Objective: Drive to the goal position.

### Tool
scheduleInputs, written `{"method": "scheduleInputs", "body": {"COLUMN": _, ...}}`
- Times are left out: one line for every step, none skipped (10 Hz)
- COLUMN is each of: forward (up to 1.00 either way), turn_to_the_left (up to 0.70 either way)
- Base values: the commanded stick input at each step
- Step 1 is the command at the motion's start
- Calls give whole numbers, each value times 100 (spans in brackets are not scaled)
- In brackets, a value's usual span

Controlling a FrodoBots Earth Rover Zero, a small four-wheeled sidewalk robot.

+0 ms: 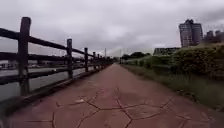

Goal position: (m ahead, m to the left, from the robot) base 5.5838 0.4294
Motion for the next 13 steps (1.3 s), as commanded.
{"method": "scheduleInputs", "body": {"forward": 100, "turn_to_the_left": 0}}
{"method": "scheduleInputs", "body": {"forward": 100, "turn_to_the_left": 0}}
{"method": "scheduleInputs", "body": {"forward": 100, "turn_to_the_left": 0}}
{"method": "scheduleInputs", "body": {"forward": 100, "turn_to_the_left": 0}}
{"method": "scheduleInputs", "body": {"forward": 100, "turn_to_the_left": 0}}
{"method": "scheduleInputs", "body": {"forward": 100, "turn_to_the_left": 0}}
{"method": "scheduleInputs", "body": {"forward": 100, "turn_to_the_left": 0}}
{"method": "scheduleInputs", "body": {"forward": 100, "turn_to_the_left": 0}}
{"method": "scheduleInputs", "body": {"forward": 100, "turn_to_the_left": 0}}
{"method": "scheduleInputs", "body": {"forward": 100, "turn_to_the_left": 0}}
{"method": "scheduleInputs", "body": {"forward": 100, "turn_to_the_left": 0}}
{"method": "scheduleInputs", "body": {"forward": 100, "turn_to_the_left": 0}}
{"method": "scheduleInputs", "body": {"forward": 100, "turn_to_the_left": 0}}
